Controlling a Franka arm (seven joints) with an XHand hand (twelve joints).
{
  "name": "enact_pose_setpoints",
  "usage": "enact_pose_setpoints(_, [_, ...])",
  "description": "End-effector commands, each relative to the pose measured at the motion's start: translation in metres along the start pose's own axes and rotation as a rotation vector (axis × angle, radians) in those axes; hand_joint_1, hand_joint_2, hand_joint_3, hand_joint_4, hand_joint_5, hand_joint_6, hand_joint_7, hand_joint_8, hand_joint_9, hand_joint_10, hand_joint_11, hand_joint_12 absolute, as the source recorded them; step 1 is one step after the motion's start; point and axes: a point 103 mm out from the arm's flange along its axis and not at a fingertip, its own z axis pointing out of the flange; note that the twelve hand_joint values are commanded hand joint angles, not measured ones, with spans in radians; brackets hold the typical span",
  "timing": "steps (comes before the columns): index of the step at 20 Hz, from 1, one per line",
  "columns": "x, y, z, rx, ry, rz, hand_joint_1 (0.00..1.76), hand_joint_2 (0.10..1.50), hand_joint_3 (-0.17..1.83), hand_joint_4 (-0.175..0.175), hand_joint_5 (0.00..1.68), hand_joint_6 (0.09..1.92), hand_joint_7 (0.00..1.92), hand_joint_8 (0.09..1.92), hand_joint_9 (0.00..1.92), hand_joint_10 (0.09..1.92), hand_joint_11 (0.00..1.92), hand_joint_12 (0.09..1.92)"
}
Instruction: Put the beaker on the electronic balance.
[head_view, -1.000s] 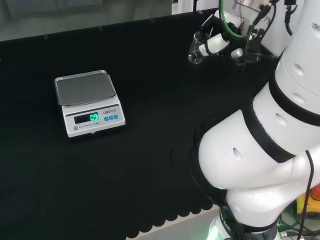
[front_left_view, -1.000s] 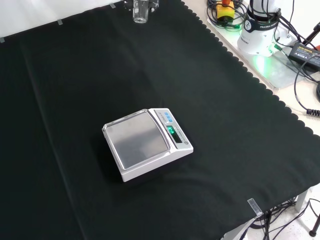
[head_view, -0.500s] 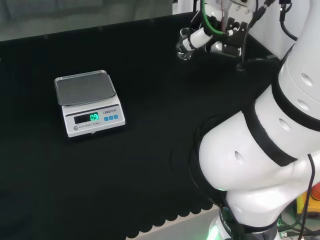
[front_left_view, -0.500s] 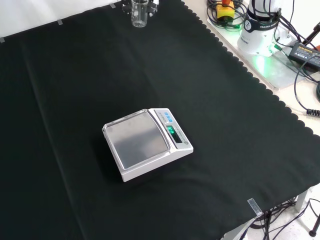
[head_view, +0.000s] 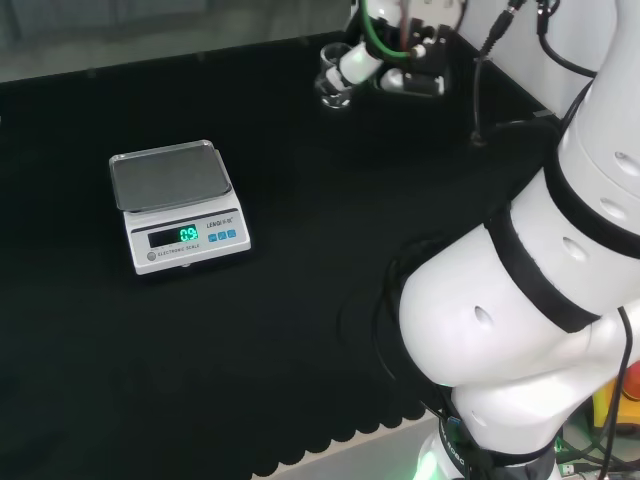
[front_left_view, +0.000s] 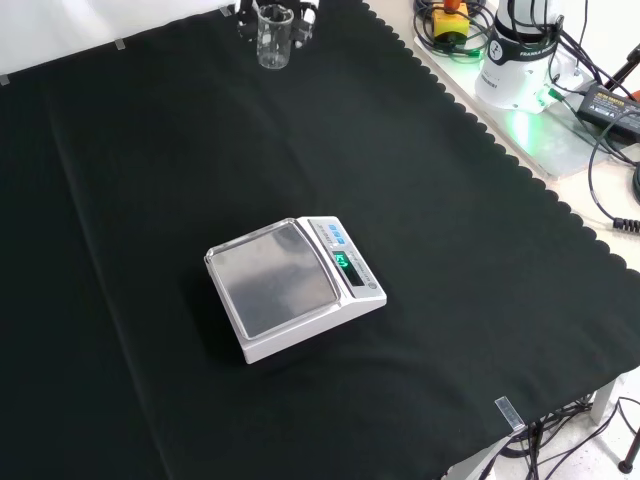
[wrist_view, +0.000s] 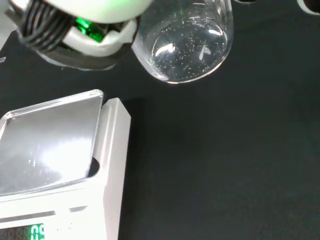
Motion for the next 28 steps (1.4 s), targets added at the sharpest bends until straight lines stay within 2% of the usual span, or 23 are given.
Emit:
enact_pose_setpoints(1, [0.054, 0.042, 0.011, 0.069, -0.112, -0.067, 1.21, 0.58, 0.77, -0.175, 1.33, 0.62, 1.71, 0.38, 1.88, 0.25, 1.61, 0.66])
enact_pose_setpoints(7, [0.077, 0.099, 0.037, 0.196, -0.149, -0.197, 1.2, 0.58, 0.77, -0.175, 1.33, 0.62, 1.71, 0.38, 1.88, 0.26, 1.61, 0.66])
enact_pose_setpoints(10, [0.081, 0.127, 0.044, 0.233, -0.184, -0.241, 1.2, 0.58, 0.77, -0.175, 1.33, 0.62, 1.72, 0.38, 1.88, 0.26, 1.61, 0.66])
enact_pose_setpoints(12, [0.081, 0.145, 0.045, 0.24, -0.188, -0.251, 1.2, 0.58, 0.77, -0.175, 1.33, 0.62, 1.72, 0.38, 1.88, 0.26, 1.6, 0.66])
enact_pose_setpoints(14, [0.084, 0.163, 0.044, 0.23, -0.159, -0.256, 1.2, 0.58, 0.77, -0.175, 1.33, 0.62, 1.72, 0.38, 1.88, 0.26, 1.6, 0.66])
enact_pose_setpoints(17, [0.097, 0.179, 0.045, 0.227, -0.143, -0.25, 1.2, 0.58, 0.78, -0.175, 1.33, 0.62, 1.72, 0.37, 1.88, 0.26, 1.6, 0.66])
enact_pose_setpoints(23, [0.138, 0.191, 0.056, 0.234, -0.122, -0.264, 1.2, 0.58, 0.78, -0.175, 1.33, 0.63, 1.72, 0.37, 1.88, 0.27, 1.58, 0.67])
enact_pose_setpoints(28, [0.17, 0.189, 0.072, 0.239, -0.108, -0.25, 1.2, 0.57, 0.8, -0.175, 1.33, 0.64, 1.73, 0.37, 1.87, 0.3, 1.56, 0.71])
